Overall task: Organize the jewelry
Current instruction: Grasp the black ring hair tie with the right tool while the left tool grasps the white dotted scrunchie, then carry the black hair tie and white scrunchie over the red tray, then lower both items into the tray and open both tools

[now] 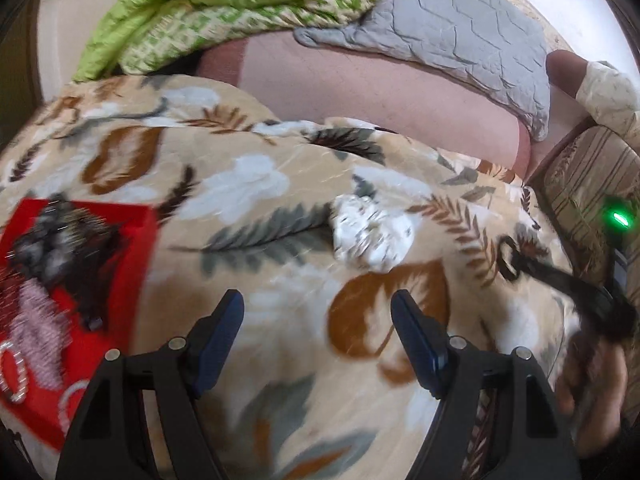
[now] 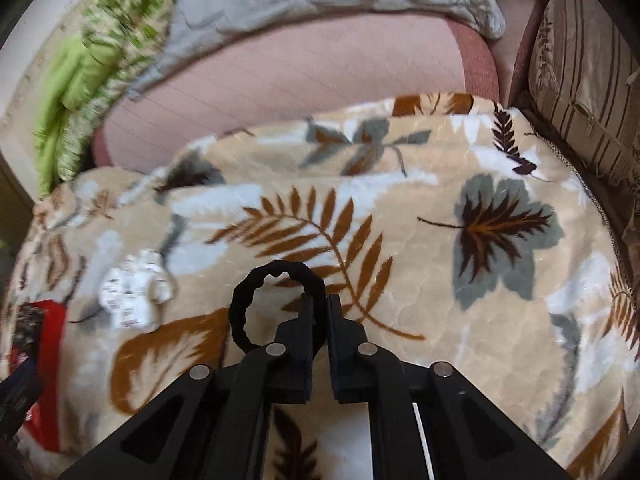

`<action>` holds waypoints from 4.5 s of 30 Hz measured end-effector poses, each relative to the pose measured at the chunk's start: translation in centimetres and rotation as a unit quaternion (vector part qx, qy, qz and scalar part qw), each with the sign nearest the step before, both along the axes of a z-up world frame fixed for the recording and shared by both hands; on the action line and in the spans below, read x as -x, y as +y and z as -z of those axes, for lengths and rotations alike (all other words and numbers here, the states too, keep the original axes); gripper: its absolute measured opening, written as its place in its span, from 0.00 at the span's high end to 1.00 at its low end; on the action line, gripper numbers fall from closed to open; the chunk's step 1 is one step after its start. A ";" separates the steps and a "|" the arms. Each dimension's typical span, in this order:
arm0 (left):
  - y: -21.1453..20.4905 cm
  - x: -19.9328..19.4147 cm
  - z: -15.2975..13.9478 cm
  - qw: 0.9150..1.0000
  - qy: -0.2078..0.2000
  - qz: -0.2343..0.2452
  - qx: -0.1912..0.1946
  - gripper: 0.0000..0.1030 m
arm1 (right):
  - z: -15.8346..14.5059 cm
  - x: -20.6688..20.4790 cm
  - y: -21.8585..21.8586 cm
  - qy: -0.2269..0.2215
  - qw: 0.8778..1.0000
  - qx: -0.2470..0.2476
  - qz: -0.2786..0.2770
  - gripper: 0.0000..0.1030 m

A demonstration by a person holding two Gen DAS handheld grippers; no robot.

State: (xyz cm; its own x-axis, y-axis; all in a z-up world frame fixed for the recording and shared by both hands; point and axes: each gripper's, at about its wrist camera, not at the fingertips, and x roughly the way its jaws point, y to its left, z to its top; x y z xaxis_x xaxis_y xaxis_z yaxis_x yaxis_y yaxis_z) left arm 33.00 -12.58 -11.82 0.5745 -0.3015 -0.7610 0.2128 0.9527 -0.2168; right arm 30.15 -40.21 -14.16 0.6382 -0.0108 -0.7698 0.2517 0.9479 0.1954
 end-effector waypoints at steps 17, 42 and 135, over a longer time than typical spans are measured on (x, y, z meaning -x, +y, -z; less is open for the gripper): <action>-6.0 -8.3 5.7 0.999 0.047 0.001 -0.017 0.92 | -0.3 1.7 1.0 0.000 0.999 0.020 -0.046 0.93; 18.0 17.6 -15.8 0.988 -0.117 -0.102 0.018 0.95 | -11.7 14.2 20.8 -0.136 0.982 0.041 -0.127 0.93; 30.2 6.3 1.8 0.980 0.049 -0.174 -0.082 0.88 | 2.0 1.3 40.9 0.006 0.971 0.077 -0.226 0.92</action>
State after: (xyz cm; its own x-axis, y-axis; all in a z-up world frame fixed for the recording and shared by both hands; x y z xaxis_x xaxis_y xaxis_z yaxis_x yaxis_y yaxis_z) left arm 26.67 17.60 -13.57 0.5429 0.0307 -0.8393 -0.1448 0.9878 -0.0575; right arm 28.82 0.69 -16.12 0.5958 0.1524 -0.7886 -0.1950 0.9799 0.0420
